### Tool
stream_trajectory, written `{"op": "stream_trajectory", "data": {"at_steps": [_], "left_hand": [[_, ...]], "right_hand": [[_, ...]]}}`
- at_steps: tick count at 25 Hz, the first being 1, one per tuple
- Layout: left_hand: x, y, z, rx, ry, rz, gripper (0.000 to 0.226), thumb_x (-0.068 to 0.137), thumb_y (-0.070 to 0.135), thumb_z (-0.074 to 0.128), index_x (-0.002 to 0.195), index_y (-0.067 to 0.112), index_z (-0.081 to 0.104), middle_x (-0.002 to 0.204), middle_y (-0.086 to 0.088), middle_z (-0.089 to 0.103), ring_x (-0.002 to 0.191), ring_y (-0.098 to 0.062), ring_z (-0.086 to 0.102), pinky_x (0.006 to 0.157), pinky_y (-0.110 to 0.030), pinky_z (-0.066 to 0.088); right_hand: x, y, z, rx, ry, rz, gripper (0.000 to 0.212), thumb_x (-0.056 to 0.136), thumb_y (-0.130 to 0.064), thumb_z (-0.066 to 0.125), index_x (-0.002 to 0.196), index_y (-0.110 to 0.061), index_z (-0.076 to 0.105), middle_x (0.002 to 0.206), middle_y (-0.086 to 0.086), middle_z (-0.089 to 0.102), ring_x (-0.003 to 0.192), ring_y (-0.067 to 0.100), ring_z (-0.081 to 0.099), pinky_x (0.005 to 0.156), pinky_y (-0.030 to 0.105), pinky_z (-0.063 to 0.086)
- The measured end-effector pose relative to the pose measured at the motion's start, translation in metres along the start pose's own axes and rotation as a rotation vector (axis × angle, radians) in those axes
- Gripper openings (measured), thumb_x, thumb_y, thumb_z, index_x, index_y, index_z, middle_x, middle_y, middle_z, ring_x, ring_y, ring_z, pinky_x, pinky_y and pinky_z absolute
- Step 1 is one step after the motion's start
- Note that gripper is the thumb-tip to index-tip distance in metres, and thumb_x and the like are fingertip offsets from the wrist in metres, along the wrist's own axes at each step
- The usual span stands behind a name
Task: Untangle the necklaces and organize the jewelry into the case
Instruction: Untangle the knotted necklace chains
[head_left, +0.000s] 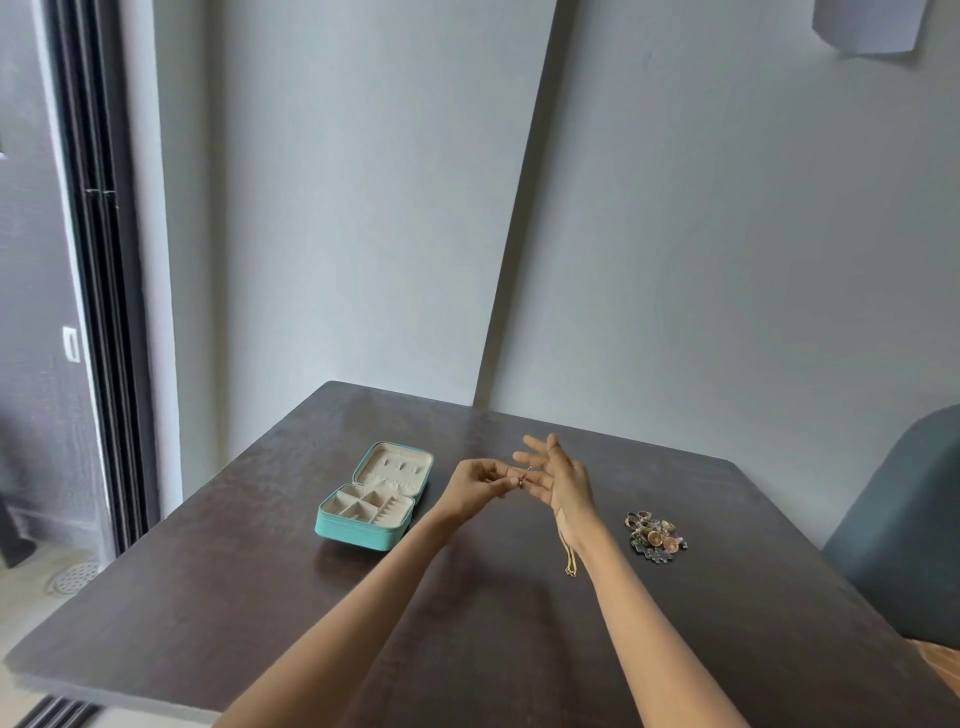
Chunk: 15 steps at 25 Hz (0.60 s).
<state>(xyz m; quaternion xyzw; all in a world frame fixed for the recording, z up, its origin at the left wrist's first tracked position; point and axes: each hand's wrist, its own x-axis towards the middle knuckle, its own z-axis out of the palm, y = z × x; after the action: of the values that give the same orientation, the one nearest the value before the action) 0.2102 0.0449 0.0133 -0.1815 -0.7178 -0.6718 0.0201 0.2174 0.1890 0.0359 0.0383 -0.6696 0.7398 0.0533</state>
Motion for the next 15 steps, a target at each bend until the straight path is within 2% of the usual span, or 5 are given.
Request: {"op": "stream_trajectory", "data": {"at_steps": [3, 7, 10, 12, 15], "left_hand": [[-0.0001, -0.0005, -0.0011, 0.057, -0.045, -0.006, 0.005, 0.086, 0.005, 0.066, 0.083, 0.005, 0.070, 0.069, 0.001, 0.066, 0.057, 0.003, 0.054, 0.059, -0.011, 0.043], [0.0015, -0.0032, -0.0025, 0.241, -0.045, -0.025, 0.008, 0.085, 0.012, 0.066, 0.083, 0.006, 0.071, 0.071, -0.002, 0.067, 0.063, -0.009, 0.054, 0.063, -0.016, 0.045], [0.0006, -0.0026, -0.0018, 0.308, -0.095, -0.046, 0.008, 0.086, 0.014, 0.063, 0.081, 0.008, 0.066, 0.072, -0.001, 0.062, 0.060, -0.006, 0.051, 0.059, -0.011, 0.042], [-0.0013, -0.0004, -0.0021, 0.293, -0.109, -0.037, 0.007, 0.086, 0.012, 0.061, 0.079, 0.010, 0.063, 0.073, -0.001, 0.060, 0.060, -0.005, 0.049, 0.059, -0.010, 0.041], [-0.0041, 0.0028, -0.0024, 0.145, -0.092, -0.015, 0.013, 0.086, 0.002, 0.055, 0.077, 0.010, 0.057, 0.075, -0.003, 0.059, 0.066, -0.007, 0.049, 0.058, -0.011, 0.041]], "right_hand": [[0.0006, -0.0022, -0.0041, -0.069, -0.025, 0.046, 0.046, 0.100, -0.044, 0.033, 0.115, -0.011, 0.062, 0.099, 0.014, 0.069, 0.081, 0.024, 0.071, 0.067, 0.028, 0.055], [-0.0009, 0.0001, -0.0088, -0.079, -0.036, 0.078, 0.049, 0.100, -0.043, 0.031, 0.112, -0.007, 0.062, 0.096, 0.016, 0.068, 0.078, 0.027, 0.069, 0.067, 0.030, 0.056], [-0.0004, 0.0017, -0.0105, -0.064, -0.056, 0.126, 0.052, 0.100, -0.044, 0.030, 0.112, -0.005, 0.062, 0.098, 0.017, 0.068, 0.080, 0.026, 0.070, 0.067, 0.029, 0.056], [0.0004, 0.0000, -0.0100, -0.058, -0.089, 0.163, 0.054, 0.100, -0.045, 0.029, 0.113, -0.005, 0.062, 0.100, 0.016, 0.068, 0.083, 0.025, 0.069, 0.070, 0.030, 0.056], [-0.0003, -0.0044, -0.0090, -0.019, -0.123, 0.187, 0.052, 0.099, -0.045, 0.031, 0.114, -0.006, 0.061, 0.105, 0.018, 0.067, 0.091, 0.026, 0.068, 0.075, 0.030, 0.057]]}}
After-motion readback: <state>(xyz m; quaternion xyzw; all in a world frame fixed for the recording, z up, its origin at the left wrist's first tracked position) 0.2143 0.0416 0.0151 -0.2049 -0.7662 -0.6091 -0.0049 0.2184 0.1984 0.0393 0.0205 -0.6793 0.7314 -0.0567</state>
